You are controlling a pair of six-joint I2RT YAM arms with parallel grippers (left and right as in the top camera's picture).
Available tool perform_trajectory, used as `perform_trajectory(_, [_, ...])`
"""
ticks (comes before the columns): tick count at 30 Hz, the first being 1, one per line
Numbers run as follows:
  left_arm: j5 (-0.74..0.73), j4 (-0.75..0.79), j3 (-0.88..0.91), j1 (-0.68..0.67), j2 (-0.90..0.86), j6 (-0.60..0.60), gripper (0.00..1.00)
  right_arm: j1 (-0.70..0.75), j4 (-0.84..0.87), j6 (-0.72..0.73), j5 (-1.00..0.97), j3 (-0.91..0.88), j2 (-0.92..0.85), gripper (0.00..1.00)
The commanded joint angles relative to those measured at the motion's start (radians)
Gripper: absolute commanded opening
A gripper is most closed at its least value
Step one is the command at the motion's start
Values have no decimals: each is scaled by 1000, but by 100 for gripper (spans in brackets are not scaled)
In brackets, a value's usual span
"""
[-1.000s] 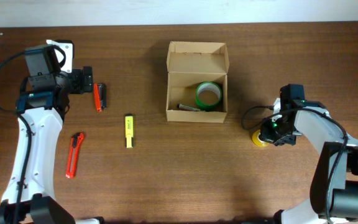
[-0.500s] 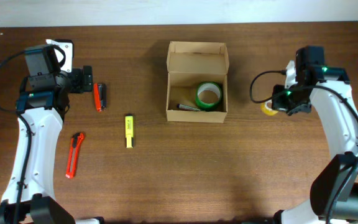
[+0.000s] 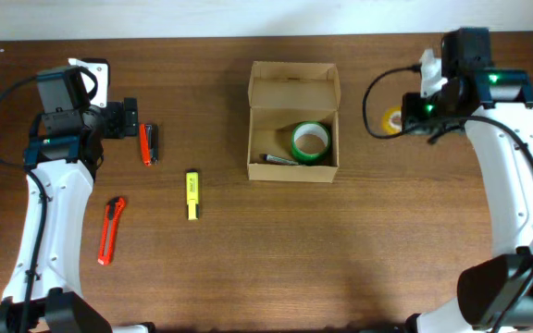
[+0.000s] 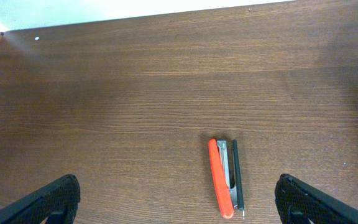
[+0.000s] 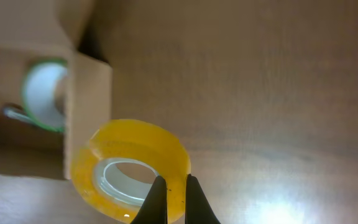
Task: Pack container
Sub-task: 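Carry the yellow tape into the box and release it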
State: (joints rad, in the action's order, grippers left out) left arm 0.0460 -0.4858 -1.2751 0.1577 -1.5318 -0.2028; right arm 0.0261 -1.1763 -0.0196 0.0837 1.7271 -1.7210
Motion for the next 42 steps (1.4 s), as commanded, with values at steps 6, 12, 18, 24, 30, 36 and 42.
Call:
perform_trajectory(6, [7,0,-20,5,-11,-17,100,-99,-25,-64,63,195,-53,4])
perform_trajectory(12, [7,-1,-20,5,-11,-16,100,-208,-113,-147,63,405,-240,4])
perform_trajectory(18, [7,-3,-20,5,-11,-17,100,-293,-233,-236,56,626,-458,3])
perform_trajectory(24, [7,-4,-20,5,-11,-16,100,-369,-265,-348,64,626,-541,3])
perform_trajectory(30, [3,-10,-20,4,-11,-16,100,-442,-253,-447,82,626,-613,3])
perform_trajectory(36, [3,-31,-20,4,-11,-16,99,-459,-245,-456,100,626,-690,4])
perform_trajectory(42, [3,-32,-20,4,-11,-16,99,-459,-237,-471,145,626,-727,4])
